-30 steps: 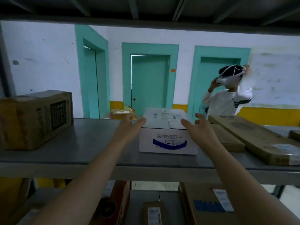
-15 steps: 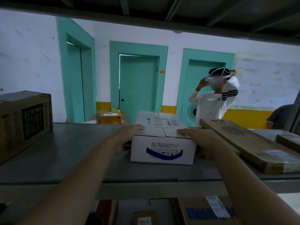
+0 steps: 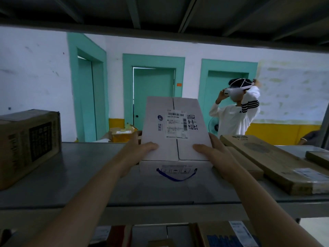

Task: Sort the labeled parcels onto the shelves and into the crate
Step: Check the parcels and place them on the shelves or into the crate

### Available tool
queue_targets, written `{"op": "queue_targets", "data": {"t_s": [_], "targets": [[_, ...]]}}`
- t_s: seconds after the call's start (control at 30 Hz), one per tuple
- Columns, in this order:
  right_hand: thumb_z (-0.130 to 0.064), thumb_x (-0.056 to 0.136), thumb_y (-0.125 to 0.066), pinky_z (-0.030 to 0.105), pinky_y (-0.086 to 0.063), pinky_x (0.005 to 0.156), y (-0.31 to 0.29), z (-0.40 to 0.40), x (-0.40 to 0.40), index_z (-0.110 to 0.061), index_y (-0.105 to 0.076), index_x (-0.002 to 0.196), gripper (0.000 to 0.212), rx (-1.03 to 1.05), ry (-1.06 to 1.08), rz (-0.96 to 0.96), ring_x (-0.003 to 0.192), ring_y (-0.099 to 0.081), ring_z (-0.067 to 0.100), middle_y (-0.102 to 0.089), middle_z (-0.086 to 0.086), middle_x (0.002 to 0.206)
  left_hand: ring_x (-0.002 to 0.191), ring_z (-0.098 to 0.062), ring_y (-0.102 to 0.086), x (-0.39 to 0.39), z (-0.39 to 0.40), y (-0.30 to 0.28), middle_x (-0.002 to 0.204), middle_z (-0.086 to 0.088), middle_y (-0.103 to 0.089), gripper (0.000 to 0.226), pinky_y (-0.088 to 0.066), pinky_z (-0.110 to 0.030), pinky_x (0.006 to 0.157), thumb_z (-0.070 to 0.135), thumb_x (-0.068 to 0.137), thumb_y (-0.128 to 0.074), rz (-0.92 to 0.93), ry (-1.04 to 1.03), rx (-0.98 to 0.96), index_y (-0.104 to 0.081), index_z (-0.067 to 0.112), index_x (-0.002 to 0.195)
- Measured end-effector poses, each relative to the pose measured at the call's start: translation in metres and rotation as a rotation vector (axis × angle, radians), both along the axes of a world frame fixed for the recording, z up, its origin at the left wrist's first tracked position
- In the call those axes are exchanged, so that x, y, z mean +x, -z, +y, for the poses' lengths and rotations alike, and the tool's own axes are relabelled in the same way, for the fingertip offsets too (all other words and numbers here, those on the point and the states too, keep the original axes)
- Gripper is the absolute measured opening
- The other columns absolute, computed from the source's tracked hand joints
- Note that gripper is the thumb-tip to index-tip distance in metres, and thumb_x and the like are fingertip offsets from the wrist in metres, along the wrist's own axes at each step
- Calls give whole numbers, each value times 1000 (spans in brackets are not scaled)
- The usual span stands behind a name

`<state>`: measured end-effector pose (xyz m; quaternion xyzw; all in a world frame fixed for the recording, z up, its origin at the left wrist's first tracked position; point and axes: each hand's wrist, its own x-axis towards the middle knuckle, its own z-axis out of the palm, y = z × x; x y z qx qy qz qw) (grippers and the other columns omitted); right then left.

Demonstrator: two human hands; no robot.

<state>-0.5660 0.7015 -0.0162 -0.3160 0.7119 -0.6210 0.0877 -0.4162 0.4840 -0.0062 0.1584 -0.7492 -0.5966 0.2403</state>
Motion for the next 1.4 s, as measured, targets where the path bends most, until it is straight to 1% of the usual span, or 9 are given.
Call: {"op": "queue_targets", "data": {"t_s": [0.13, 0.3, 0.4, 0.53, 0.6, 0.73, 0.93, 1.1, 1.4], "targets": [[-31, 84, -77, 28, -55, 81, 1, 7, 12, -29, -33, 146, 76, -33, 1, 147, 110, -62, 15, -53, -5, 133, 105, -7, -58, 14, 4, -2, 117, 17, -54, 73, -51, -37, 91, 24, 84, -76, 72, 20, -104, -29, 38, 138], [-32, 74, -79, 21, -59, 71, 6, 12, 23, -43, -33, 139, 81, -121, -24, 248, 101, -66, 3, -55, -16, 129, 114, -14, -57, 25, 11, -1, 128, 12, -51, 90, -49, -46, 101, 17, 83, -76, 87, 12, -176, -18, 40, 148], [-35, 72, -79, 18, -58, 72, 11, 16, 27, -48, -30, 138, 83, -156, -34, 288, 107, -63, 0, -54, -18, 132, 112, -7, -52, 32, 18, 0, 124, 21, -46, 94, -46, -39, 101, 13, 84, -76, 101, 23, -243, -13, 45, 147], [-37, 75, -84, 17, -58, 74, 17, 19, 26, -48, -28, 142, 88, -186, -28, 320, 111, -59, -5, -51, -18, 136, 98, 11, -48, 37, 23, 1, 115, 37, -38, 99, -43, -27, 94, 9, 84, -75, 123, 41, -282, -7, 48, 146], [-36, 73, -84, 18, -58, 75, 18, 19, 27, -48, -29, 141, 88, -192, -28, 334, 111, -59, -6, -51, -17, 138, 99, 13, -48, 38, 23, 2, 115, 38, -37, 102, -43, -26, 95, 8, 84, -75, 130, 39, -291, -6, 48, 146], [-39, 73, -87, 19, -58, 78, 19, 18, 28, -48, -30, 141, 89, -209, -31, 352, 114, -58, -5, -52, -16, 138, 105, 7, -50, 42, 23, 4, 124, 28, -41, 105, -44, -33, 100, 9, 83, -76, 129, 31, -306, -4, 47, 149], [-37, 69, -80, 18, -58, 76, 18, 16, 33, -54, -30, 133, 84, -209, -22, 382, 115, -58, -2, -49, -12, 141, 127, -11, -48, 47, 21, 5, 139, 14, -41, 107, -44, -45, 109, 7, 83, -76, 129, 14, -321, -2, 44, 152], [-39, 68, -80, 18, -59, 76, 18, 14, 34, -53, -29, 134, 85, -204, -8, 402, 119, -57, 8, -48, -12, 142, 121, -5, -45, 50, 22, 2, 134, 18, -39, 100, -42, -41, 107, 7, 84, -75, 135, 12, -336, -4, 53, 138], [-41, 68, -80, 24, -61, 81, 16, 11, 35, -55, -28, 135, 86, -202, -7, 401, 122, -57, 11, -49, -13, 142, 100, 9, -50, 48, 14, 3, 121, 33, -39, 99, -45, -33, 101, 9, 84, -76, 150, 20, -343, -4, 57, 134]]}}
